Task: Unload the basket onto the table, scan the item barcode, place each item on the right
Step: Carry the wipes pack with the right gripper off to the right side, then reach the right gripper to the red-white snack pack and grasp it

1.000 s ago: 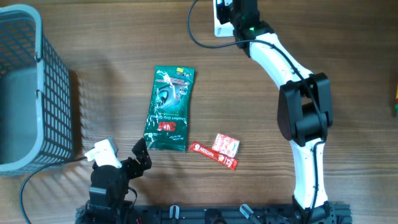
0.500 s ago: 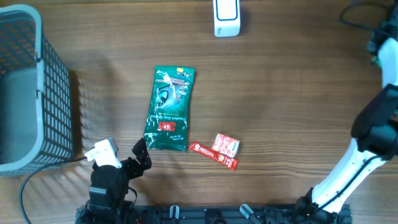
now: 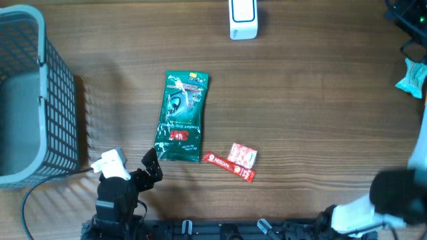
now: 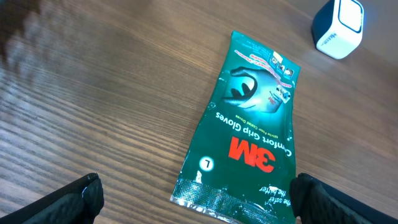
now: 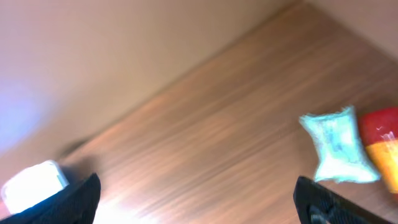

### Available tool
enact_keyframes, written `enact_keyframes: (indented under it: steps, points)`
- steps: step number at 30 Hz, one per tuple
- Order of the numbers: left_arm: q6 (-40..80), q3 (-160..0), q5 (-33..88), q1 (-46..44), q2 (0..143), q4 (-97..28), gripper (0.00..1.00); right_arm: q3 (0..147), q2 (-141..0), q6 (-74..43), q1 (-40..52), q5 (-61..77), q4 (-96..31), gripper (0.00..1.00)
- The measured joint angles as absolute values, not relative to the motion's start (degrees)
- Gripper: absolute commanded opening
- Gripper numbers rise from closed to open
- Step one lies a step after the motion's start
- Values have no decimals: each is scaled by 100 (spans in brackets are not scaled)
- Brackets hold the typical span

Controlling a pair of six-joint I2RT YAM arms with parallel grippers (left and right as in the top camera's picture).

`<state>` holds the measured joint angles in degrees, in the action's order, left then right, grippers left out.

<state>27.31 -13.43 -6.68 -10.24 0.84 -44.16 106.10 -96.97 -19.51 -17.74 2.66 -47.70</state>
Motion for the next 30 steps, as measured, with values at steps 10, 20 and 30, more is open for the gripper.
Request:
enact_keyframes:
  steps: [10, 20, 30]
  points:
    - [2731, -1343, -670, -1024, 80, -4414, 100, 9782, -8781, -2936, 821, 972, -8423, 100]
    - [2733, -1343, -670, -1024, 82, -4403, 100, 4829, -8903, -3336, 2298, 2484, -4565, 78]
    - [2733, -1343, -668, -1024, 84, -4416, 100, 3378, -8764, -4064, 2314, 2759, -1874, 4]
